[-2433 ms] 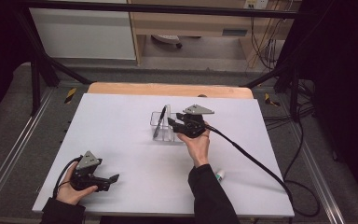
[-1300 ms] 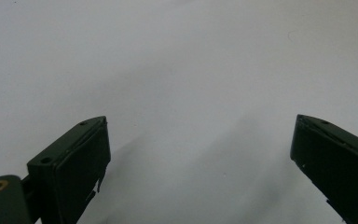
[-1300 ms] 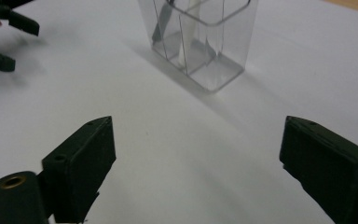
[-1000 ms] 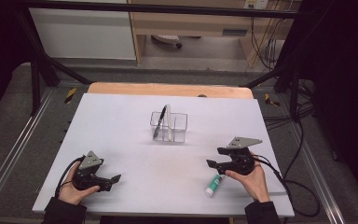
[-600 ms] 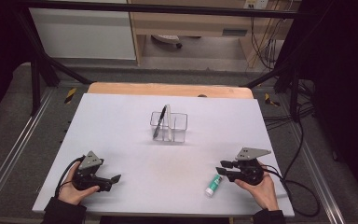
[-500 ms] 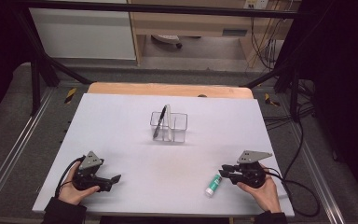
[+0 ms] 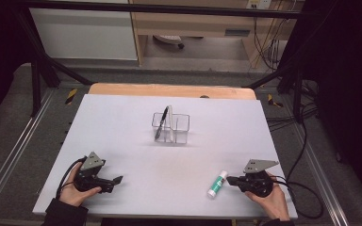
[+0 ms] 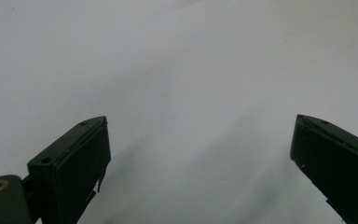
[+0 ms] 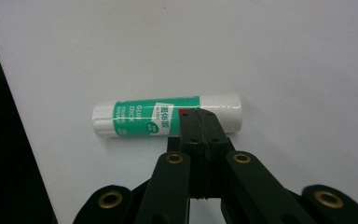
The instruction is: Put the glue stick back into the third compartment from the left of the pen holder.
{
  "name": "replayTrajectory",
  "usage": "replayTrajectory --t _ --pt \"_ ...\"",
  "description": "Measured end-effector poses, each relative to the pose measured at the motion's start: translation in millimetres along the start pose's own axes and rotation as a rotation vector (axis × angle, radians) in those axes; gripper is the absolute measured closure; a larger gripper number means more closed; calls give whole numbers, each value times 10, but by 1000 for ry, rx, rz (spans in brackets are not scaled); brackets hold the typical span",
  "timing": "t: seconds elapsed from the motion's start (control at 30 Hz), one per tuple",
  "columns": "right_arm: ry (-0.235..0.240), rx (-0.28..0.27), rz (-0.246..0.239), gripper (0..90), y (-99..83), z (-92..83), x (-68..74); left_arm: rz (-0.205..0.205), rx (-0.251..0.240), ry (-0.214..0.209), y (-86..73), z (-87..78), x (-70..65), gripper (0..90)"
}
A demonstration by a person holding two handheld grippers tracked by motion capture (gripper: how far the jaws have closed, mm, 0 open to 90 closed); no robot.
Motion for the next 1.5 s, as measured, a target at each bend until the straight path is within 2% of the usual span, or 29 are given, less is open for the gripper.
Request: replayTrajectory --t 0.33,0.83,1.5 --pt "-4 4 -17 900 4 81 7 -1 4 -4 2 8 -11 44" --pt "1 -5 -9 900 58 161 13 1 5 -4 10 10 -18 44" --pt "20 -10 -52 900 323 355 69 3 7 -2 12 10 -18 43"
Point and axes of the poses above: each handheld gripper's, and its own axes: z roughly forward along the jaws, y roughly out of its top, x roughly to its left, the point moved 7 cm from there along z, roughly forward along the jaws, and after that the axes turned 6 degrees about x, right-handed, at the moved point
